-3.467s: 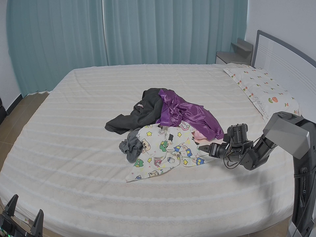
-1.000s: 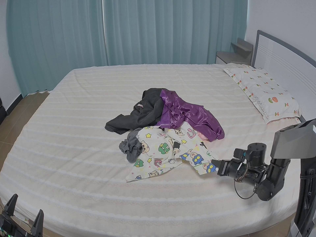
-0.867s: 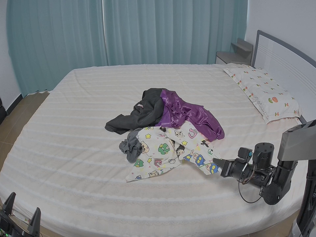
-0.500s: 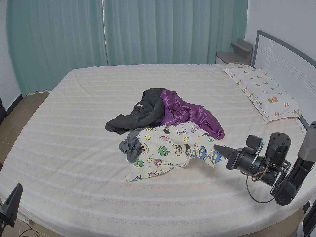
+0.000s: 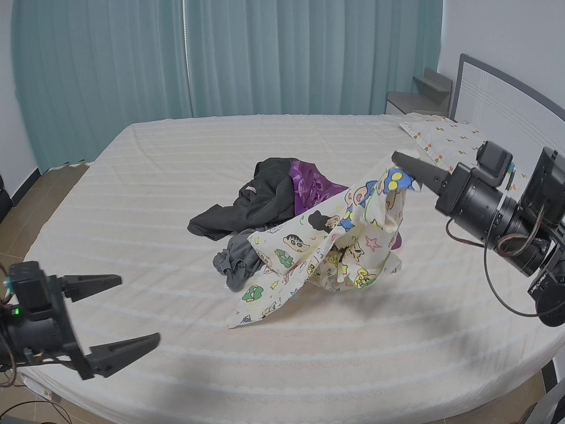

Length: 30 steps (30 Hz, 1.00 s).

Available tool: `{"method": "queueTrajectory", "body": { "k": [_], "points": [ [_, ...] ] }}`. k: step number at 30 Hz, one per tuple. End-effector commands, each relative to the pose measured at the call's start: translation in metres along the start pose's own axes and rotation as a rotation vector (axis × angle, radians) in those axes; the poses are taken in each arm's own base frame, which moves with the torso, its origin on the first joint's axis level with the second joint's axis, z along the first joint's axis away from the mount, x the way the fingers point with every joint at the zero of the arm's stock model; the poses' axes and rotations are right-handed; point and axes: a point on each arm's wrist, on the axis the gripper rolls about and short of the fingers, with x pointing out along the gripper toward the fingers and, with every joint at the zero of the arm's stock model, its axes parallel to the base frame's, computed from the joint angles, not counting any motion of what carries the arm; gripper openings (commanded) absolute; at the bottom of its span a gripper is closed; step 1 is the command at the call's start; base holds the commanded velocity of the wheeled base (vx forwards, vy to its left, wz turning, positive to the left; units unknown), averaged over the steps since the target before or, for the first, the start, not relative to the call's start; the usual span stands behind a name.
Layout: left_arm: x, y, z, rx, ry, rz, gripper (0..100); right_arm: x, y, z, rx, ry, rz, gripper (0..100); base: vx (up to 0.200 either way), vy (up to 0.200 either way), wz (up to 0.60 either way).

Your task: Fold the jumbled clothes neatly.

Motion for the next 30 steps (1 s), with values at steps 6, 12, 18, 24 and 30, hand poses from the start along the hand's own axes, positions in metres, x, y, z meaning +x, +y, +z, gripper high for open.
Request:
{"method": "queueTrajectory", "body": {
  "k": [6,12,18,24,30],
  "points": [
    [0.130,-0.007,-0.046,0.048,0.161,-0.102,100,0.014,0.042,0.029,0.026,-0.044,0.119,0,0.000,0.000,0.00],
    [0.157,-0.017,-0.058,0.025,0.134,-0.070,100,0.017,0.043,0.026,0.030,-0.033,0.121,0,0.000,0.000,0.00],
    [0.184,-0.019,-0.075,0.041,0.121,0.011,100,0.019,0.044,0.025,0.031,-0.032,0.126,0,0.000,0.000,0.00],
    [0.219,-0.019,-0.081,-0.005,0.043,0.106,100,0.019,0.050,0.027,0.034,-0.045,0.139,0,0.000,0.000,0.00],
    [0.262,-0.013,-0.098,-0.040,0.007,0.227,100,0.020,0.053,0.028,0.036,-0.050,0.146,0,0.000,0.000,0.00]
  ]
}}
